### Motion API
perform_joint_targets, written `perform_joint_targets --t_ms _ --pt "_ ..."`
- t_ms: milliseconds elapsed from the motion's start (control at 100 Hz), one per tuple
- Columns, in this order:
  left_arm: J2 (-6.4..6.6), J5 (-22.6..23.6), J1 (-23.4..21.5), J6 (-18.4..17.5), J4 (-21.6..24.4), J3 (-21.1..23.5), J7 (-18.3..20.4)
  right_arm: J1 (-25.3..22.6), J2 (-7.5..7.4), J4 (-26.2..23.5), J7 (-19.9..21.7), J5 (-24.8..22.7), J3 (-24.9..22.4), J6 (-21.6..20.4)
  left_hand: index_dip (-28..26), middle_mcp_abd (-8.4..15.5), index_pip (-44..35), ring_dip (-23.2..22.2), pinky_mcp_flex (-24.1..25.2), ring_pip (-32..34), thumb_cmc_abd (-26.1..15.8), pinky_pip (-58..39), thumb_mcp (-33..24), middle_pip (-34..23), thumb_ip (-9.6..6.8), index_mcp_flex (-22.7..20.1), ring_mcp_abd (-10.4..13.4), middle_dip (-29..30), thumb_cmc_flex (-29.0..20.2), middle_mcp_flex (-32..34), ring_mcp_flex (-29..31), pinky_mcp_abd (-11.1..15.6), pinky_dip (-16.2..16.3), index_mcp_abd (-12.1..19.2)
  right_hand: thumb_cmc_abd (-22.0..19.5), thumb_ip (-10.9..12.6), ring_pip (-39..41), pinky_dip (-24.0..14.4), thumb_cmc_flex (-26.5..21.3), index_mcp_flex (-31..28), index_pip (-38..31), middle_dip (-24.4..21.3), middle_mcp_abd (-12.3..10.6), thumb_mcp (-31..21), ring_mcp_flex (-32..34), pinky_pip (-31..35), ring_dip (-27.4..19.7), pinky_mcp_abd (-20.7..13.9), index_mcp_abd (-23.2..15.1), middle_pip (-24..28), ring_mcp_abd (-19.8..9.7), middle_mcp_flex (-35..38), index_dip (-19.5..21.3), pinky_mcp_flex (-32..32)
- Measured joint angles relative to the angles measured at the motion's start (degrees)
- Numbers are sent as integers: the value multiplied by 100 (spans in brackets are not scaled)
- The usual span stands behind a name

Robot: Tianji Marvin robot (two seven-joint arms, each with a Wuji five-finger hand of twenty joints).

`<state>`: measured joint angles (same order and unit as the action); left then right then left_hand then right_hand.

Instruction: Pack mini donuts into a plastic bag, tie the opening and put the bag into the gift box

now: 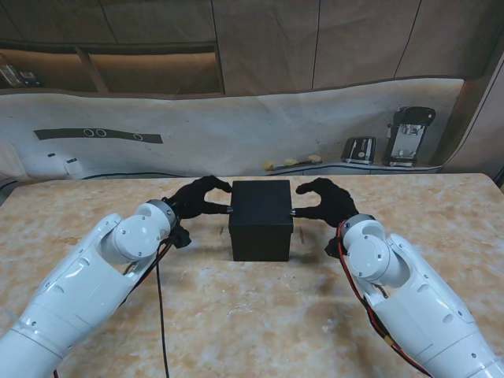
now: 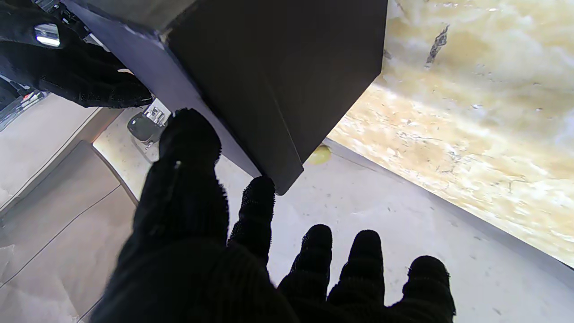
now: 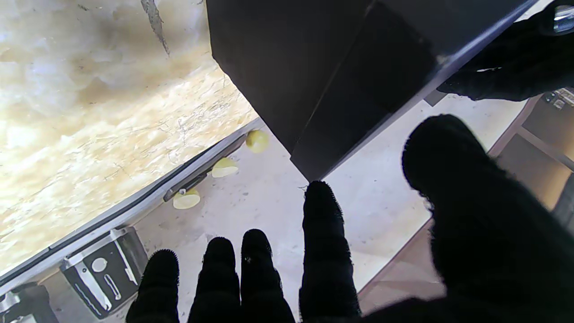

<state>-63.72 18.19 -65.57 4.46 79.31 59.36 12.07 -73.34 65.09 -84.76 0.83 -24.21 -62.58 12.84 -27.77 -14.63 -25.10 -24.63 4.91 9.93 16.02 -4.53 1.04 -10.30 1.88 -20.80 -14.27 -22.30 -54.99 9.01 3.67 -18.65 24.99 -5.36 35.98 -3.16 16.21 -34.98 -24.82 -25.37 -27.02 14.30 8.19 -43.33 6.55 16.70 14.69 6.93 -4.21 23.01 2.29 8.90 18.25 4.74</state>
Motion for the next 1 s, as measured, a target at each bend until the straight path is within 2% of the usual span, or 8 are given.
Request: perform_joint_targets --t_ms 160,370,610,730,1000 --pt "-25 -37 92 -39 -132 -76 1 139 49 219 -103 180 76 -77 -6 0 -44 0 -1 -1 4 0 -9 7 0 0 0 0 -56 0 0 0 -11 8 0 21 -3 0 -71 0 0 0 -3 9 0 -7 0 0 -146 -9 0 0 1 0" --pt "-32 -37 164 -81 -253 -150 4 341 66 441 -110 183 229 -220 -57 0 -55 0 -2 -1 -8 1 -9 9 0 71 0 0 -58 0 0 0 -13 57 66 36 -14 5 -143 0 0 0 -12 6 0 -69 0 0 -238 -26 -4 0 2 0" --pt "-35 -43 191 -113 -324 -182 -5 540 72 640 42 272 429 -172 -60 0 -57 0 -3 -2 -9 0 -9 13 0 106 1 0 -58 0 0 0 -16 143 135 38 -113 75 -362 74 29 0 -26 61 0 -143 0 0 -340 -146 -5 0 2 0" --pt "-38 -55 192 -115 -339 -191 -27 588 74 690 83 263 476 -117 -60 0 -57 0 -3 -3 16 1 -9 13 0 106 1 0 -72 0 0 0 -17 189 137 38 -146 92 -354 96 70 0 -27 69 0 -157 0 0 -549 -152 -5 0 -26 0" --pt "-46 -82 180 -47 -346 -229 -92 620 73 709 100 242 529 -78 -39 0 -57 0 -3 -7 -4 1 -9 71 0 120 1 0 -127 0 0 0 -19 344 202 1 -161 190 -345 159 76 0 -28 141 0 -273 0 1 -682 -215 -5 0 -91 0"
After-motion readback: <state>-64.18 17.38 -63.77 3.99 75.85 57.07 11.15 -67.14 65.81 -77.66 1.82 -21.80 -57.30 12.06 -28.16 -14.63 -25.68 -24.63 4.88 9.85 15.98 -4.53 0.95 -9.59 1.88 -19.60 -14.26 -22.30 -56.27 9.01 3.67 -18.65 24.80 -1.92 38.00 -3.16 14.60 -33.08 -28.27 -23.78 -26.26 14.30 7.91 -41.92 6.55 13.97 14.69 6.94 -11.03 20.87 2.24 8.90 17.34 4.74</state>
